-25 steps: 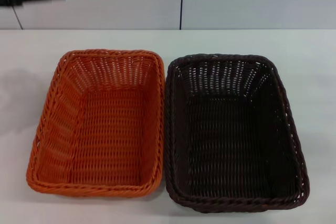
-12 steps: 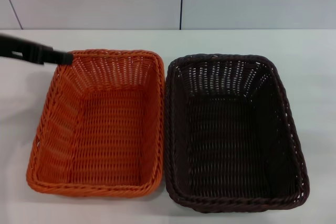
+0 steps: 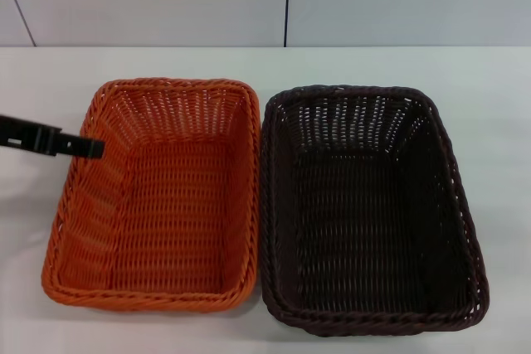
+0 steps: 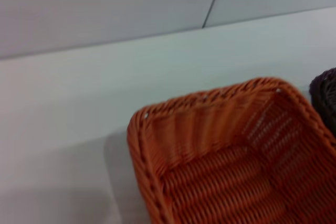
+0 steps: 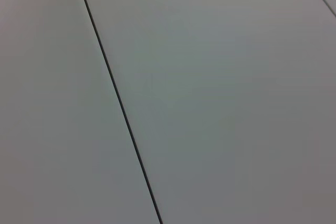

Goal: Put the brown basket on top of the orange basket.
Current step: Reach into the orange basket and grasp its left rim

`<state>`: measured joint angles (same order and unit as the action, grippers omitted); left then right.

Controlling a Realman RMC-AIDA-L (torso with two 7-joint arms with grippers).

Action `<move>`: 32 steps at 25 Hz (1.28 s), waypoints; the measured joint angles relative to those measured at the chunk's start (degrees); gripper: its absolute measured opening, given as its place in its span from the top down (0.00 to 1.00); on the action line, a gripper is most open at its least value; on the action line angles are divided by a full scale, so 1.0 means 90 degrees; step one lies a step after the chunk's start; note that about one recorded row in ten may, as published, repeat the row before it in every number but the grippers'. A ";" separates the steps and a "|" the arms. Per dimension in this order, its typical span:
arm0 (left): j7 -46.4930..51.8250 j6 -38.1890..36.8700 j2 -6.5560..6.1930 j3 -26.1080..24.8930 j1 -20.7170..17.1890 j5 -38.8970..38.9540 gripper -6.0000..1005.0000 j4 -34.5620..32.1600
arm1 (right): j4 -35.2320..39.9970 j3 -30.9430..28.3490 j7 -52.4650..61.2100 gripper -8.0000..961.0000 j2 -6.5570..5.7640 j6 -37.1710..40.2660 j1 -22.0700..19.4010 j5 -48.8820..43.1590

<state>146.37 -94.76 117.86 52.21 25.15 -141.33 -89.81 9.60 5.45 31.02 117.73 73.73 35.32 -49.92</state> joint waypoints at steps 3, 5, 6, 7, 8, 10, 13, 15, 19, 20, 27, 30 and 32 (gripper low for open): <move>0.0018 0.0039 0.0000 -0.0007 -0.0095 -0.0010 0.23 0.0144 | -0.0003 0.0014 0.0000 0.45 0.0015 0.0000 0.0001 0.0000; 0.0035 0.0095 0.0000 -0.0009 -0.0143 -0.0046 0.21 0.0239 | -0.0003 0.0026 0.0000 0.45 0.0018 0.0000 0.0002 0.0000; 0.0057 0.0138 0.0000 -0.0012 -0.0175 -0.0060 0.21 0.0306 | -0.0004 0.0029 0.0000 0.45 0.0018 0.0000 0.0005 0.0000; 0.0069 0.0156 0.0000 -0.0014 -0.0191 -0.0067 0.22 0.0340 | -0.0003 0.0032 0.0000 0.45 0.0018 0.0000 0.0008 0.0000; 0.0075 0.0170 0.0001 -0.0014 -0.0212 -0.0082 0.22 0.0375 | -0.0003 0.0033 0.0000 0.45 0.0018 0.0000 0.0010 0.0000; 0.0076 0.0178 0.0000 -0.0014 -0.0238 -0.0087 0.22 0.0408 | -0.0004 0.0038 0.0000 0.45 0.0018 -0.0003 0.0013 0.0000; 0.0077 0.0232 0.0001 0.0026 -0.0271 -0.0088 0.23 0.0482 | -0.0010 0.0044 0.0000 0.45 0.0018 -0.0055 0.0011 0.0000; 0.0078 0.0289 0.0005 0.0042 -0.0276 -0.0086 0.23 0.0590 | -0.0011 0.0044 0.0001 0.45 0.0017 -0.0087 0.0007 -0.0001; 0.0046 0.0431 0.0008 0.0049 -0.0246 -0.0047 0.24 0.0973 | -0.0013 0.0042 0.0000 0.45 0.0015 -0.0100 -0.0004 -0.0009; 0.0034 0.0469 0.0009 0.0053 -0.0232 -0.0044 0.24 0.1066 | -0.0013 0.0041 0.0000 0.45 0.0015 -0.0103 -0.0007 -0.0011; 0.0021 0.0668 0.0010 0.0212 -0.0204 -0.0039 0.26 0.1427 | -0.0001 0.0039 0.0000 0.45 0.0014 -0.0166 -0.0024 -0.0010; 0.0042 0.0723 0.0010 0.0312 -0.0200 -0.0038 0.26 0.1494 | 0.0012 0.0039 0.0000 0.45 0.0005 -0.0175 -0.0021 -0.0006; 0.0066 0.0750 0.0014 0.0355 -0.0195 -0.0038 0.27 0.1539 | 0.0019 0.0039 0.0000 0.45 -0.0001 -0.0179 -0.0018 -0.0005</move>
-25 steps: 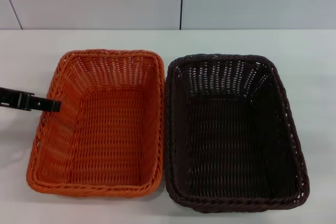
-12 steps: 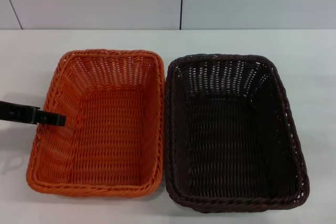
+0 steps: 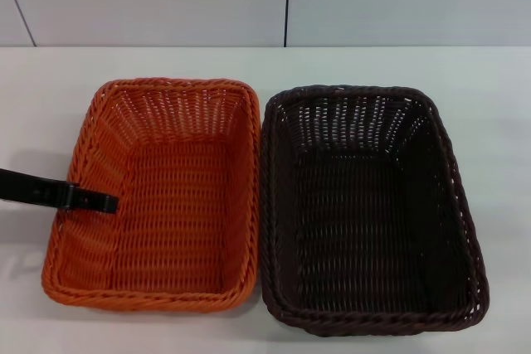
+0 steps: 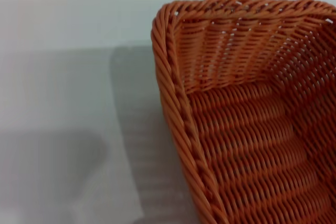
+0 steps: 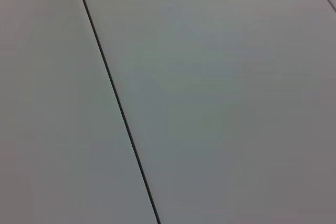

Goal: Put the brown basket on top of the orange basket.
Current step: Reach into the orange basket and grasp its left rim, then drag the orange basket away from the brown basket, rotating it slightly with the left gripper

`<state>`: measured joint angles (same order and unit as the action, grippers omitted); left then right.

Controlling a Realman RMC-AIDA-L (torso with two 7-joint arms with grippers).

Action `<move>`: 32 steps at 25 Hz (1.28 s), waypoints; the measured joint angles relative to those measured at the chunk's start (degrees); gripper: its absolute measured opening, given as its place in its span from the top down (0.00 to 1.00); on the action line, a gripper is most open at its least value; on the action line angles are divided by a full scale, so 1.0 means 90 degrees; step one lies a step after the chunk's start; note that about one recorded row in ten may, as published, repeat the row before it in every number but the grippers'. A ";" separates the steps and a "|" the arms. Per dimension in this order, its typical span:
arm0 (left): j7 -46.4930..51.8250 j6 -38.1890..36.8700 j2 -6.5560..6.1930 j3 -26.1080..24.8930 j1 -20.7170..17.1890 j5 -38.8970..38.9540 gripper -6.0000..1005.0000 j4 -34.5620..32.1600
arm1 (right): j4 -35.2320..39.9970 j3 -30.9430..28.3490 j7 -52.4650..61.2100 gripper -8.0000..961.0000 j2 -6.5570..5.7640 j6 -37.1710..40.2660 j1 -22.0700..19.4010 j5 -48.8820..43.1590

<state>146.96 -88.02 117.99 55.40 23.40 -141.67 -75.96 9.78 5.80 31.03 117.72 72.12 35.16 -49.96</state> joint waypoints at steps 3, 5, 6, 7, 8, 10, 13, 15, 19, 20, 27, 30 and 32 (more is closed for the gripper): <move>0.0016 0.0009 0.0004 0.0040 0.0019 0.0000 0.28 0.0038 | 0.0010 0.0000 0.0000 0.45 -0.0015 -0.0051 0.0009 0.0002; 0.0051 0.0009 0.0009 0.0043 0.0035 -0.0001 0.28 0.0039 | 0.0014 0.0000 0.0000 0.45 -0.0018 -0.0103 0.0018 0.0002; 0.0106 0.0009 0.0009 0.0033 0.0047 0.0000 0.28 0.0041 | 0.0015 0.0000 -0.0001 0.45 -0.0020 -0.0125 0.0020 0.0000; 0.0136 0.0009 0.0006 0.0031 0.0052 0.0001 0.28 0.0041 | 0.0017 -0.0002 -0.0002 0.45 -0.0021 -0.0136 0.0019 0.0000; 0.0136 0.0009 0.0006 0.0031 0.0052 0.0001 0.32 0.0041 | 0.0020 -0.0011 -0.0002 0.45 -0.0022 -0.0143 0.0019 0.0001; 0.0166 0.0009 0.0000 0.0029 0.0059 0.0001 0.40 0.0037 | 0.0024 -0.0024 -0.0003 0.45 -0.0028 -0.0148 0.0013 0.0004; 0.0191 0.0000 -0.0002 0.0027 0.0089 0.0003 0.52 0.0018 | 0.0026 -0.0037 -0.0004 0.45 -0.0043 -0.0155 -0.0007 0.0005; 0.0221 -0.0028 -0.0005 0.0017 0.0132 0.0006 0.61 0.0035 | 0.0027 -0.0045 -0.0005 0.45 -0.0050 -0.0155 -0.0017 0.0005; 0.0264 -0.0033 -0.0014 0.0009 0.0166 0.0011 0.76 0.0042 | 0.0027 -0.0059 -0.0007 0.45 -0.0063 -0.0171 -0.0025 0.0005; 0.0264 -0.0033 -0.0014 0.0009 0.0166 0.0011 0.76 0.0042 | 0.0027 -0.0059 -0.0007 0.45 -0.0063 -0.0171 -0.0025 0.0005; 0.0284 0.0012 -0.0026 -0.0175 0.0178 0.0020 0.77 -0.0047 | 0.0027 -0.0044 -0.0010 0.45 -0.0074 -0.0299 -0.0005 0.0005; 0.0266 0.0013 -0.0031 -0.0275 0.0202 0.0025 0.77 -0.0052 | 0.0027 -0.0045 -0.0030 0.45 -0.0080 -0.0314 0.0013 0.0005; 0.0227 -0.0014 -0.0054 -0.0540 0.0281 0.0026 0.77 -0.0066 | 0.0039 -0.0051 -0.0082 0.45 -0.0083 -0.0317 0.0035 0.0005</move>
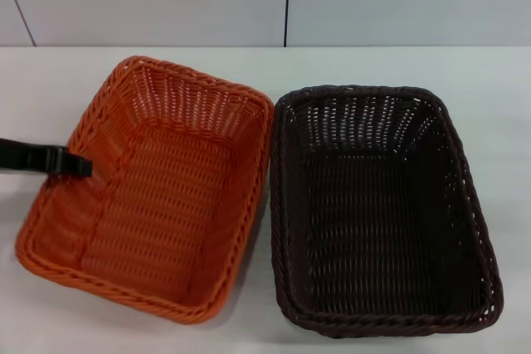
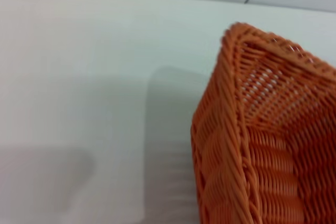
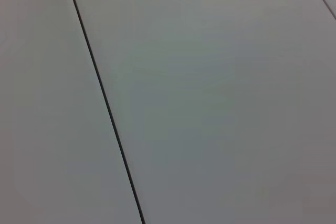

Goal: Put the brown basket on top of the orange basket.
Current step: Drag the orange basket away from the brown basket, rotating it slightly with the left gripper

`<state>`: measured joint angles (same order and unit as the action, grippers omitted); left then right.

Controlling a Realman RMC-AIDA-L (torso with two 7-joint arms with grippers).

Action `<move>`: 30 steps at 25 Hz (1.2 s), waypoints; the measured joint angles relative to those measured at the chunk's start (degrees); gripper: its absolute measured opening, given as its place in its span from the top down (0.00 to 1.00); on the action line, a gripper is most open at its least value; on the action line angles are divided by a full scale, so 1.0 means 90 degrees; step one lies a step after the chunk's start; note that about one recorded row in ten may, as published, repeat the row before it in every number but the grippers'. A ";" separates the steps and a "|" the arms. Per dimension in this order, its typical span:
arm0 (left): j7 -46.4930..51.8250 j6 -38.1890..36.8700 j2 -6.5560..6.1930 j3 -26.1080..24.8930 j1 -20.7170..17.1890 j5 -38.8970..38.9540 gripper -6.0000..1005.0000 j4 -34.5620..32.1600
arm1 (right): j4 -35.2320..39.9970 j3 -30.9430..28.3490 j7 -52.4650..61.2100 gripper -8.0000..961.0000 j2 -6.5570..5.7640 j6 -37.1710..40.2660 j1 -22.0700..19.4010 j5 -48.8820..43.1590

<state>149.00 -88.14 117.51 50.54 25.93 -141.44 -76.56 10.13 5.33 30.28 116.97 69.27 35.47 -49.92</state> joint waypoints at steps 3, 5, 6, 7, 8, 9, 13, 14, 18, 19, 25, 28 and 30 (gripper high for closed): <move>-0.0010 -0.0058 -0.0034 -0.0119 0.0051 0.0000 0.77 -0.0078 | 0.0042 -0.0005 -0.0045 0.45 -0.0004 -0.0002 0.0048 0.0000; -0.0012 -0.0077 -0.0113 -0.0134 0.0072 0.0000 0.79 -0.0128 | 0.0062 -0.0007 -0.0045 0.45 -0.0009 -0.0002 0.0087 0.0000; -0.0013 -0.0087 -0.0158 -0.0137 0.0091 0.0000 0.79 -0.0139 | 0.0065 -0.0007 -0.0046 0.45 -0.0009 -0.0002 0.0109 0.0000; -0.0014 -0.0110 -0.0198 -0.0151 0.0115 0.0000 0.80 -0.0139 | 0.0069 -0.0006 -0.0066 0.45 -0.0009 -0.0034 0.0167 0.0000; -0.0014 -0.0110 -0.0198 -0.0151 0.0115 0.0000 0.80 -0.0139 | 0.0073 0.0001 -0.0078 0.45 -0.0009 -0.0065 0.0199 0.0000; -0.0030 -0.0213 -0.0314 -0.0307 0.0211 0.0000 0.80 -0.0139 | 0.0078 0.0013 -0.0087 0.45 -0.0011 -0.0095 0.0229 0.0000; -0.0118 -0.0362 -0.0371 -0.0530 0.0290 0.0007 0.81 -0.0142 | 0.0088 0.0053 -0.0094 0.45 -0.0016 -0.0143 0.0312 -0.0007; -0.0213 -0.0488 -0.0399 -0.0707 0.0342 0.0019 0.81 -0.0148 | 0.0088 0.0058 -0.0094 0.45 -0.0017 -0.0141 0.0332 -0.0013; -0.0640 -0.0955 -0.0511 -0.1315 0.0461 0.0195 0.81 -0.0265 | 0.0089 0.0071 -0.0094 0.45 -0.0017 -0.0101 0.0349 -0.0039; -0.0838 -0.1142 -0.0645 -0.1402 0.0491 0.0275 0.81 -0.0301 | 0.0088 0.0073 -0.0093 0.45 -0.0005 -0.0067 0.0332 -0.0040; -0.1686 -0.1622 -0.0803 -0.1453 0.0492 0.0309 0.81 -0.0532 | 0.0069 0.0073 -0.0063 0.45 0.0031 -0.0007 0.0278 -0.0026; -0.2017 -0.1941 -0.0873 -0.1434 0.0511 0.0286 0.81 -0.0656 | 0.0035 0.0072 -0.0075 0.45 0.0043 -0.0005 0.0266 -0.0035; -0.2099 -0.2150 -0.0944 -0.1368 0.0529 0.0256 0.81 -0.0657 | 0.0031 0.0071 -0.0074 0.45 0.0048 -0.0004 0.0265 -0.0040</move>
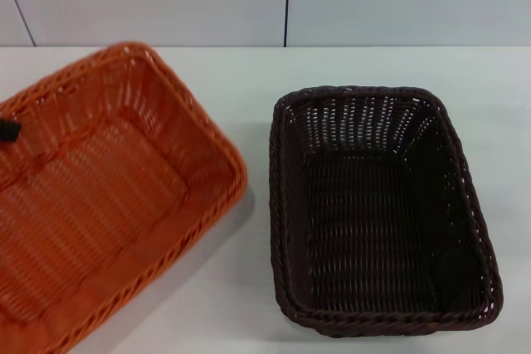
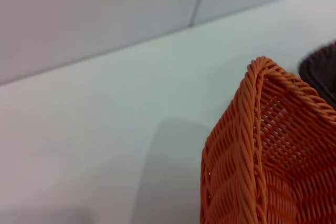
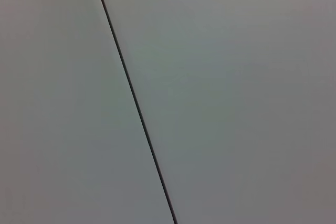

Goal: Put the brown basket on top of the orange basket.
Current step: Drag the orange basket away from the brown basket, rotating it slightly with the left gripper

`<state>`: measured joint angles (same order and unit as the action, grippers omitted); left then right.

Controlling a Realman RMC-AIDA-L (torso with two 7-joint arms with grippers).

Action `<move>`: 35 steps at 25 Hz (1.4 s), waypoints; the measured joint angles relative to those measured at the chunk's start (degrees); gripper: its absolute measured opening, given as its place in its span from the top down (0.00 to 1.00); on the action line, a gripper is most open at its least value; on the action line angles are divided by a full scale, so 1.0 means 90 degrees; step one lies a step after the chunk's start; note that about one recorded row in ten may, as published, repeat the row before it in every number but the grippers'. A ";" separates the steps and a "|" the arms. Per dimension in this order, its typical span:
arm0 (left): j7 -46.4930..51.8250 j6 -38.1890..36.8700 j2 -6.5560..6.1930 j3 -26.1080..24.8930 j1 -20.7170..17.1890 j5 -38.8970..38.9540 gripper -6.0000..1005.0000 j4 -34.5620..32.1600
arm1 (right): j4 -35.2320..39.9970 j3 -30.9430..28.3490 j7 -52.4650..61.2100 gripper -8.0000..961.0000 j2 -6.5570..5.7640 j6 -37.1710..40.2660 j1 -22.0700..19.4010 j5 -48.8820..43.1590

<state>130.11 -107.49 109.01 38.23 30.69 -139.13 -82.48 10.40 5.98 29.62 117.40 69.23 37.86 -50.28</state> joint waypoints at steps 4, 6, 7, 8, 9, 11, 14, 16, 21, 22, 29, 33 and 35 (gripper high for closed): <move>-0.0145 -0.0209 -0.0035 0.0071 0.0021 0.0005 0.81 -0.0001 | -0.0004 0.0108 -0.0010 0.45 0.0015 0.0002 0.0001 -0.0007; -0.0321 -0.0307 0.0006 0.0102 0.0110 0.0004 0.81 0.0073 | -0.0004 0.0131 -0.0010 0.45 0.0014 0.0002 0.0001 -0.0007; -0.0344 -0.0300 0.0057 0.0149 0.0178 0.0002 0.81 0.0210 | -0.0004 0.0145 -0.0011 0.45 0.0015 0.0001 0.0002 0.0000; -0.0353 -0.0262 0.0089 0.0207 0.0217 -0.0003 0.81 0.0309 | -0.0004 0.0145 -0.0011 0.45 0.0015 0.0001 0.0002 0.0000; -0.0361 -0.0247 0.0121 0.0264 0.0242 -0.0003 0.81 0.0381 | -0.0004 0.0146 -0.0013 0.45 0.0015 -0.0001 0.0002 0.0009; -0.0389 -0.0120 0.0204 0.0586 0.0295 -0.0046 0.81 0.0595 | -0.0004 0.0147 -0.0014 0.45 0.0015 -0.0006 0.0002 0.0009; -0.0392 0.0022 0.0271 0.0892 0.0349 -0.0105 0.81 0.0763 | -0.0021 0.0147 -0.0017 0.45 0.0015 -0.0043 -0.0026 -0.0007; -0.0394 0.0150 0.0389 0.1070 0.0491 -0.0241 0.81 0.0919 | -0.0029 0.0146 -0.0017 0.45 0.0015 -0.0044 -0.0042 -0.0007; -0.0427 0.0188 0.0608 0.1244 0.0726 -0.0339 0.81 0.1050 | -0.0057 0.0146 -0.0020 0.45 0.0025 -0.0054 -0.0114 -0.0011; -0.0450 0.0189 0.0673 0.1309 0.0778 -0.0339 0.81 0.1073 | -0.0061 0.0146 -0.0020 0.45 0.0026 -0.0053 -0.0155 -0.0013; -0.0496 0.0196 0.0933 0.1607 0.0936 -0.0332 0.82 0.1108 | -0.0063 0.0147 -0.0002 0.45 0.0030 -0.0017 -0.0275 0.0016; -0.0496 0.0296 0.0977 0.1628 0.0989 -0.0236 0.82 0.1219 | -0.0063 0.0146 0.0023 0.45 0.0031 -0.0015 -0.0299 0.0019; -0.0503 0.0364 0.0980 0.1630 0.1008 -0.0154 0.82 0.1317 | -0.0063 0.0146 0.0028 0.45 0.0031 -0.0014 -0.0305 0.0008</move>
<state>125.58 -104.21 117.84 52.89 39.77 -140.52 -70.63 9.84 7.29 29.87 117.68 69.11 35.11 -50.20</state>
